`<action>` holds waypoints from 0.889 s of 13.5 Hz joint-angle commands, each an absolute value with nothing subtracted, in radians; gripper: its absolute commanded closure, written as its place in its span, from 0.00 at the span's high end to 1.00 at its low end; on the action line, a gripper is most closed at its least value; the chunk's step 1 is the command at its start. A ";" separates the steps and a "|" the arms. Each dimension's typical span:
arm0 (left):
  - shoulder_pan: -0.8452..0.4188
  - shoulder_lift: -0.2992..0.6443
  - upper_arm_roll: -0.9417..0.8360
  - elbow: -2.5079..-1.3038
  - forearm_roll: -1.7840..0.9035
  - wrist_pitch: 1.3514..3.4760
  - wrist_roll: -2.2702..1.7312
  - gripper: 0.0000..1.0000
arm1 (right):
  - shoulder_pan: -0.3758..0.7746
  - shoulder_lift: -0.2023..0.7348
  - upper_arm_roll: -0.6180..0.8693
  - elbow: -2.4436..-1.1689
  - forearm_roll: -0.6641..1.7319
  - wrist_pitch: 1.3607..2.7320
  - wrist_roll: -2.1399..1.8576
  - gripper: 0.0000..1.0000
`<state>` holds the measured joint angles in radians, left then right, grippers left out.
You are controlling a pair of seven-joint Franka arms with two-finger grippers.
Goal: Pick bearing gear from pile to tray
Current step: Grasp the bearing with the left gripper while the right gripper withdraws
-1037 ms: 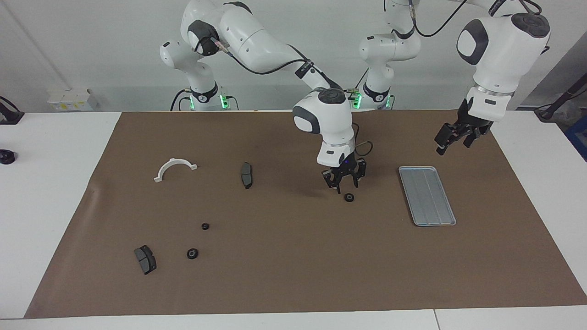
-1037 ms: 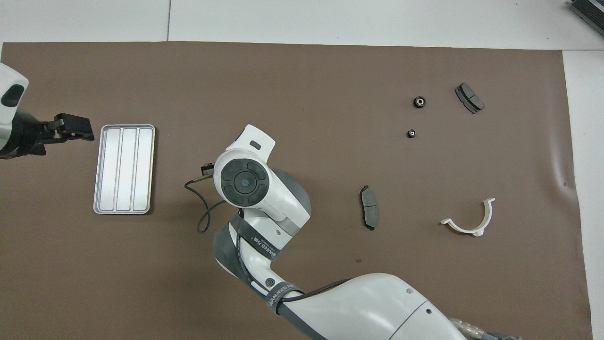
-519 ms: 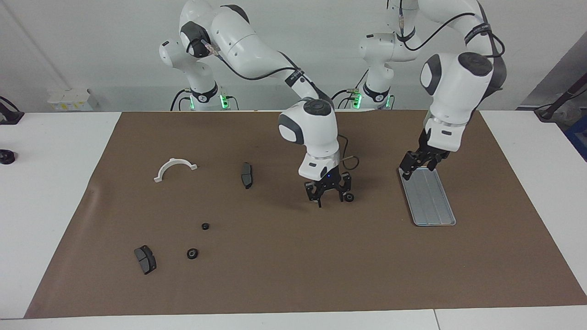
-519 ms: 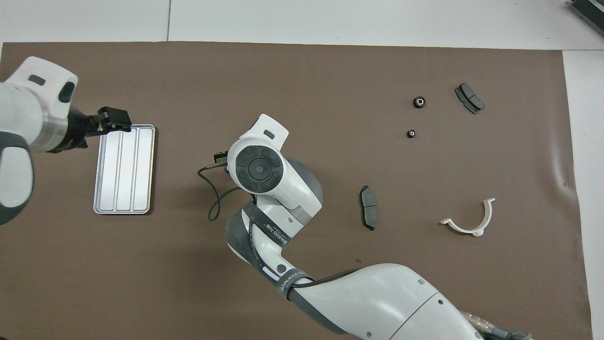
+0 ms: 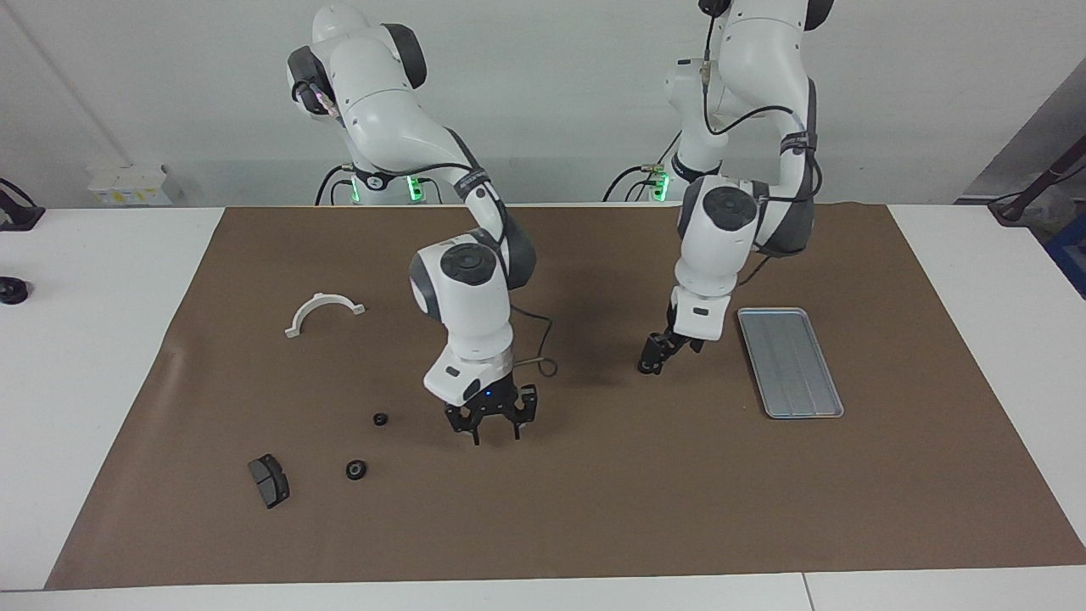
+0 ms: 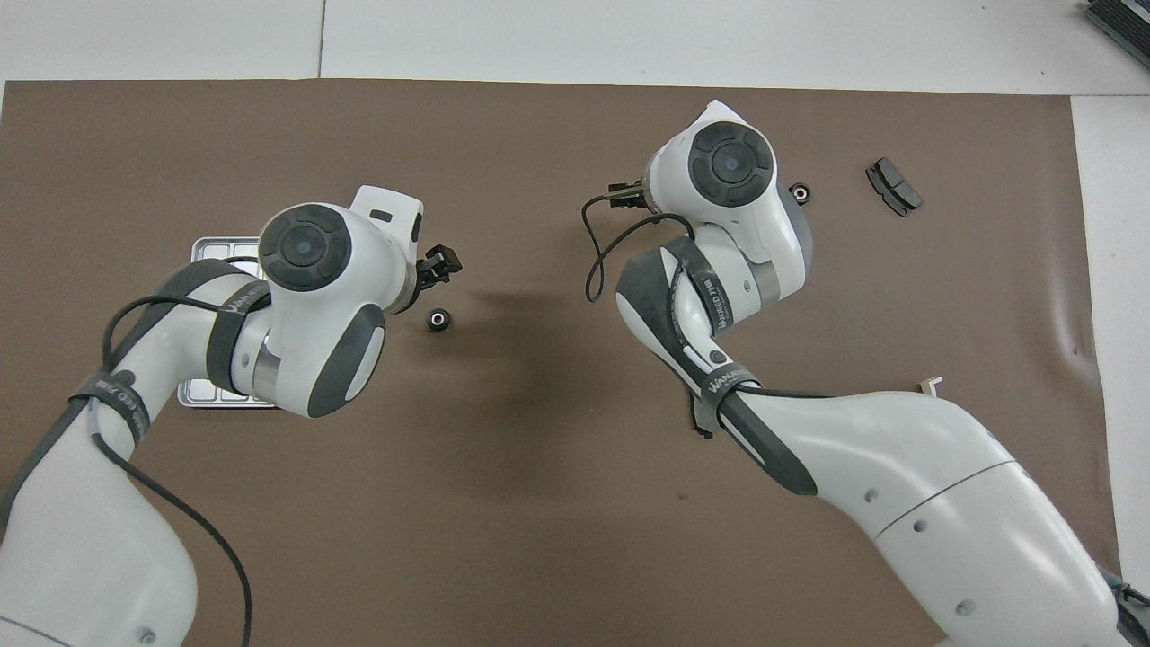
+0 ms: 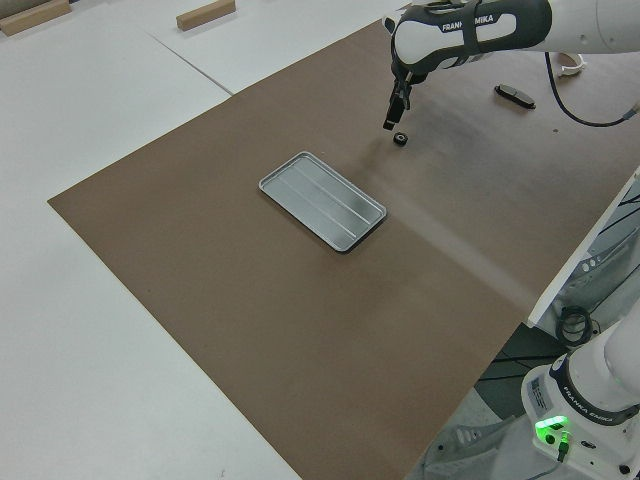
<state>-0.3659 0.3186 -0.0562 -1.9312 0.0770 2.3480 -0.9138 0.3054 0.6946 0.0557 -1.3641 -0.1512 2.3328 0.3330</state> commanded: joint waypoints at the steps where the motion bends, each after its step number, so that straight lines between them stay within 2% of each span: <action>1: -0.387 0.316 -0.038 -1.989 0.103 2.413 -0.950 0.92 | 0.226 0.710 0.077 -1.348 -0.175 2.321 0.259 0.67; 2: -0.387 0.310 -0.040 -2.020 0.103 2.436 -0.950 0.81 | 0.195 0.712 0.077 -1.348 -0.175 2.322 0.236 0.67; 3: -0.387 0.307 -0.040 -2.031 0.103 2.441 -0.953 0.74 | 0.175 0.712 0.077 -1.348 -0.173 2.322 0.226 0.67; 6: -0.391 0.305 -0.043 -2.036 0.103 2.450 -0.960 0.60 | 0.112 0.713 0.077 -1.350 -0.172 2.327 0.212 0.67; 12: -0.408 0.302 -0.043 -2.063 0.103 2.461 -0.971 0.58 | 0.049 0.718 0.077 -1.351 -0.160 2.338 0.178 0.63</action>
